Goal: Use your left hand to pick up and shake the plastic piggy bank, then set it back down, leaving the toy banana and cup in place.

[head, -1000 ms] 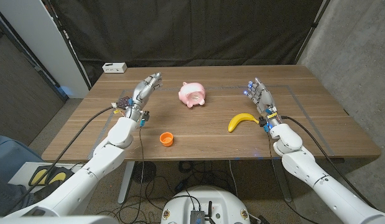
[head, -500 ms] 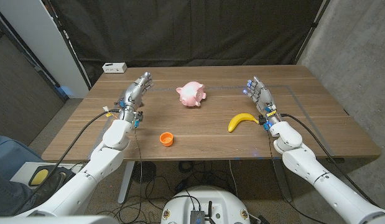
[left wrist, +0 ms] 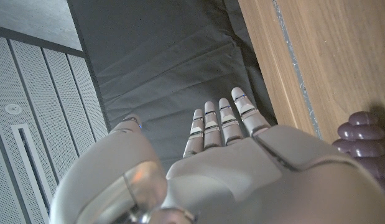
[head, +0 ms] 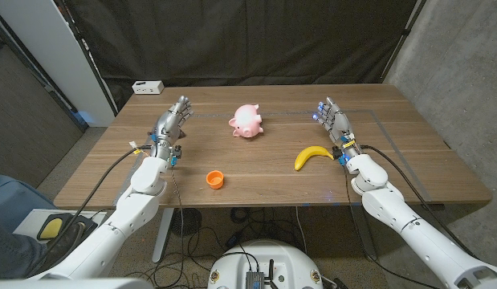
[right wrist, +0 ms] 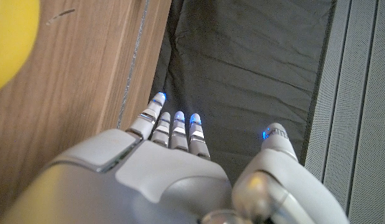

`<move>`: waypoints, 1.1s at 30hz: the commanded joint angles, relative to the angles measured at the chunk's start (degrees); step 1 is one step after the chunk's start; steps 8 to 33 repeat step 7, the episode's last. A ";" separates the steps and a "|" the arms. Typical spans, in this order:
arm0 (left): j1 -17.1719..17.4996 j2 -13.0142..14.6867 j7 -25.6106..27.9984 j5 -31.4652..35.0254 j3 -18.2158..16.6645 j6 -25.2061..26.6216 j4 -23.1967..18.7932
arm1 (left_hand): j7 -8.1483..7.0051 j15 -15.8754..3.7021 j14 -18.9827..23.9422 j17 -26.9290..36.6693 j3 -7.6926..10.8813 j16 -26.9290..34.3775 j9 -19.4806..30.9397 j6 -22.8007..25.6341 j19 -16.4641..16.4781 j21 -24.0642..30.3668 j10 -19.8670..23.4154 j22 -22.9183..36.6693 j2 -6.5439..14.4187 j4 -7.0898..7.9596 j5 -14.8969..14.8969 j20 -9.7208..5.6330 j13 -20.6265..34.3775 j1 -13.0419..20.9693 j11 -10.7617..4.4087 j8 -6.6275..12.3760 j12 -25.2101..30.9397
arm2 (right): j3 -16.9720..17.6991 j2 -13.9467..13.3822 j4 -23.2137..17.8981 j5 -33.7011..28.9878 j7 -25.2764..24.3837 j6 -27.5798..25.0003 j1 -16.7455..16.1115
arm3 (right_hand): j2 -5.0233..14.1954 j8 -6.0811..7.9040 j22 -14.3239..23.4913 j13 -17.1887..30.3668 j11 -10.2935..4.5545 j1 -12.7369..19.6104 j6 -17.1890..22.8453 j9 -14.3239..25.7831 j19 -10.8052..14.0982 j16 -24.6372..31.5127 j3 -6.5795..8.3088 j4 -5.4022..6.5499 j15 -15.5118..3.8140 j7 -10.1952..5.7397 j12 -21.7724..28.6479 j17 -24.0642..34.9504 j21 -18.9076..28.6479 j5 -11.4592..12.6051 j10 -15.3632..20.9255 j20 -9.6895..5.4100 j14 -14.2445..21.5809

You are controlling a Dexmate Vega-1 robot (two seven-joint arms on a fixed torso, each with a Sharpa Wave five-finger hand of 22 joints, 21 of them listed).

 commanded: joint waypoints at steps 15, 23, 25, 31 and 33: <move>-1.29 -0.90 -1.75 -1.16 0.65 -0.59 2.44 | 0.31 0.15 -0.24 -0.02 0.06 0.03 0.16 -0.09 -0.31 -0.49 -0.42 -0.02 0.20 -0.25 0.04 0.33 -0.05 -0.33 0.01 0.48 0.36 | -0.16 0.00 -0.17 -0.19 -0.88 -0.80 0.22 | 0.14 -0.07 0.19 0.04 -0.08 0.60 0.24 0.29 0.32 -0.03 -0.20 0.15 0.42 0.05 -0.17 0.09 -0.07 -0.06 0.12 -0.05 0.12; -1.29 -0.90 -1.75 -1.16 0.65 -0.59 2.44 | 0.31 0.15 -0.24 -0.02 0.06 0.03 0.16 -0.09 -0.31 -0.49 -0.42 -0.02 0.20 -0.25 0.04 0.33 -0.05 -0.33 0.01 0.48 0.36 | -0.16 0.00 -0.17 -0.19 -0.88 -0.80 0.22 | 0.14 -0.07 0.19 0.04 -0.08 0.60 0.24 0.29 0.32 -0.03 -0.20 0.15 0.42 0.05 -0.17 0.09 -0.07 -0.06 0.12 -0.05 0.12; -1.29 -0.90 -1.75 -1.16 0.65 -0.59 2.44 | 0.31 0.15 -0.24 -0.02 0.06 0.03 0.16 -0.09 -0.31 -0.49 -0.42 -0.02 0.20 -0.25 0.04 0.33 -0.05 -0.33 0.01 0.48 0.36 | -0.16 0.00 -0.17 -0.19 -0.88 -0.80 0.22 | 0.14 -0.07 0.19 0.04 -0.08 0.60 0.24 0.29 0.32 -0.03 -0.20 0.15 0.42 0.05 -0.17 0.09 -0.07 -0.06 0.12 -0.05 0.12; -1.29 -0.90 -1.75 -1.16 0.65 -0.59 2.44 | 0.31 0.15 -0.24 -0.02 0.06 0.03 0.16 -0.09 -0.31 -0.49 -0.42 -0.02 0.20 -0.25 0.04 0.33 -0.05 -0.33 0.01 0.48 0.36 | -0.16 0.00 -0.17 -0.19 -0.88 -0.80 0.22 | 0.14 -0.07 0.19 0.04 -0.08 0.60 0.24 0.29 0.32 -0.03 -0.20 0.15 0.42 0.05 -0.17 0.09 -0.07 -0.06 0.12 -0.05 0.12; -1.29 -0.90 -1.75 -1.16 0.65 -0.59 2.44 | 0.31 0.15 -0.24 -0.02 0.06 0.03 0.16 -0.09 -0.31 -0.49 -0.42 -0.02 0.20 -0.25 0.04 0.33 -0.05 -0.33 0.01 0.48 0.36 | -0.16 0.00 -0.17 -0.19 -0.88 -0.80 0.22 | 0.14 -0.07 0.19 0.04 -0.08 0.60 0.24 0.29 0.32 -0.03 -0.20 0.15 0.42 0.05 -0.17 0.09 -0.07 -0.06 0.12 -0.05 0.12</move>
